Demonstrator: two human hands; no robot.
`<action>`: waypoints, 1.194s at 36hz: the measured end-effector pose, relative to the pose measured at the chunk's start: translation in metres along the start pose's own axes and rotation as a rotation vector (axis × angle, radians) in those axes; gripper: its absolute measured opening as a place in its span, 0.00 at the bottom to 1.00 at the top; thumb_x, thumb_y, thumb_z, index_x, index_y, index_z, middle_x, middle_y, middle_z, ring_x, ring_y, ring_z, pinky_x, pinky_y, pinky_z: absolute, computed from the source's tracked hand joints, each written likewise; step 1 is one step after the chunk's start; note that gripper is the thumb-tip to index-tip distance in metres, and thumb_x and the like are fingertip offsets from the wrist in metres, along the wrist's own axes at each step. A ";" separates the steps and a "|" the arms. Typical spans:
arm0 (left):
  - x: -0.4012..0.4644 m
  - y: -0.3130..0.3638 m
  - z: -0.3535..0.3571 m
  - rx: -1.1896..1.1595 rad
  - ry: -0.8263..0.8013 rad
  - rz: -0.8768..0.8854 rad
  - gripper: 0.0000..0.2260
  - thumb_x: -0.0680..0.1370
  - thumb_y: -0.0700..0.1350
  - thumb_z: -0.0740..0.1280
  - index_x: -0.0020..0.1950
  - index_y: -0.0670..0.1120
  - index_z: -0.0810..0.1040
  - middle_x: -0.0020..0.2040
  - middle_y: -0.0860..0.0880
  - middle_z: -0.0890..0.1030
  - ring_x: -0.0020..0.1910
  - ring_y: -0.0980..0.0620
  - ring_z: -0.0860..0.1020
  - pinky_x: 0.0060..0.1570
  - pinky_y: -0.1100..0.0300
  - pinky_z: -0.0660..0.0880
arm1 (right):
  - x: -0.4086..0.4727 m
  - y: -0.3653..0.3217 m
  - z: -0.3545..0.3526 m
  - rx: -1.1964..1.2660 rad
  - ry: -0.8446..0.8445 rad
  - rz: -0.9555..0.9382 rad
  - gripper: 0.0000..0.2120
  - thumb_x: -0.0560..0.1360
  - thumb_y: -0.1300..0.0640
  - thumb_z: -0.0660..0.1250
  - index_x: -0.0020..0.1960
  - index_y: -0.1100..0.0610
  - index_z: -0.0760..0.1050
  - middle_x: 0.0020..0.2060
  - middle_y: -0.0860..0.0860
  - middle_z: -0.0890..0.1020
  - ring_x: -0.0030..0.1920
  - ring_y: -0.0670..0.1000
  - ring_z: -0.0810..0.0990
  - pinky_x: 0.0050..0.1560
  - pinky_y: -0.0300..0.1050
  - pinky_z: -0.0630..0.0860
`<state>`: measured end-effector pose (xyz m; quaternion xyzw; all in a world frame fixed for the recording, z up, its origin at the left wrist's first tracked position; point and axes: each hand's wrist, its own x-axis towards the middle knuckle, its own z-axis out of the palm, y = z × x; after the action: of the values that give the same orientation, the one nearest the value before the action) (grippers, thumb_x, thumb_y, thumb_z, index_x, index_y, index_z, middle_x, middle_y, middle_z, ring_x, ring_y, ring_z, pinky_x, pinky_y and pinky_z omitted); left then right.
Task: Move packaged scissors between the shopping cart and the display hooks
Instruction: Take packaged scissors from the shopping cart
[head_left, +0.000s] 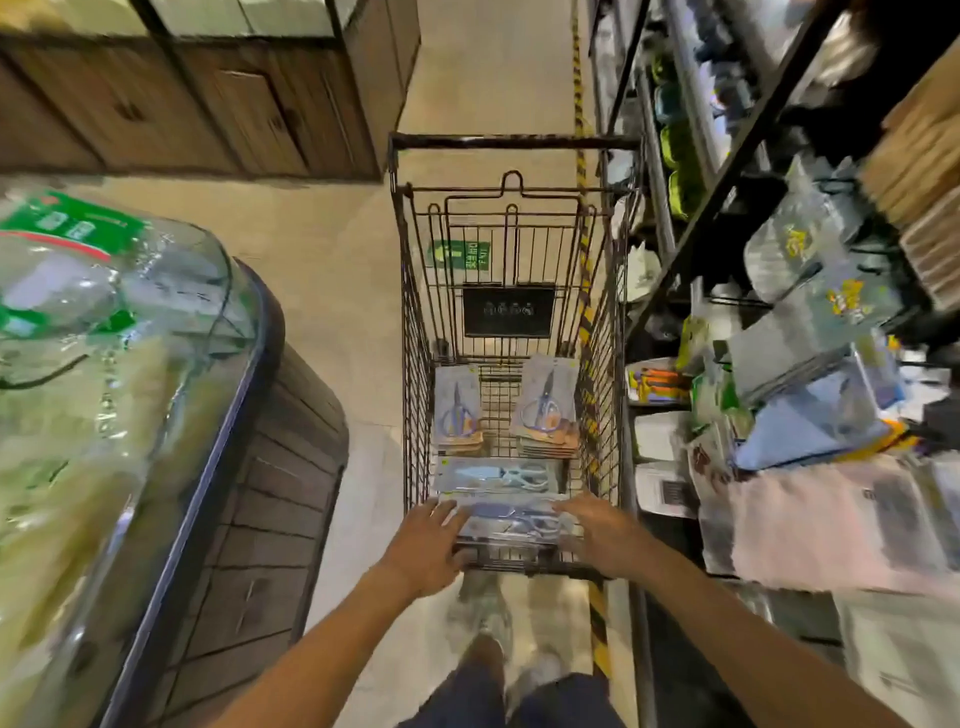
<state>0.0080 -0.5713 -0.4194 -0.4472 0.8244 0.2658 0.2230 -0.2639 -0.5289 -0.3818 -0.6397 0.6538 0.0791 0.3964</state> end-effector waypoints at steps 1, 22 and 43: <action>0.010 -0.004 0.000 -0.005 -0.014 -0.009 0.50 0.64 0.68 0.34 0.83 0.50 0.53 0.83 0.44 0.57 0.81 0.41 0.55 0.79 0.51 0.50 | 0.006 0.000 -0.002 -0.016 -0.011 -0.001 0.23 0.81 0.48 0.65 0.75 0.49 0.68 0.73 0.48 0.71 0.72 0.50 0.71 0.65 0.37 0.66; 0.157 -0.045 0.095 -0.218 -0.081 -0.107 0.26 0.80 0.52 0.60 0.73 0.39 0.72 0.71 0.35 0.74 0.69 0.32 0.73 0.72 0.42 0.68 | 0.210 0.068 0.063 -0.027 -0.268 0.055 0.16 0.79 0.52 0.64 0.64 0.58 0.78 0.60 0.58 0.80 0.60 0.61 0.79 0.60 0.56 0.77; 0.207 -0.078 0.163 -0.523 -0.042 -0.250 0.31 0.77 0.59 0.52 0.77 0.48 0.66 0.75 0.43 0.69 0.77 0.40 0.64 0.70 0.40 0.69 | 0.328 0.098 0.149 -0.271 -0.129 -0.136 0.25 0.82 0.48 0.49 0.70 0.58 0.74 0.67 0.58 0.74 0.67 0.60 0.67 0.70 0.55 0.60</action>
<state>-0.0074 -0.6309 -0.6873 -0.5819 0.6616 0.4491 0.1479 -0.2462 -0.6757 -0.7247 -0.7237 0.5655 0.1802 0.3520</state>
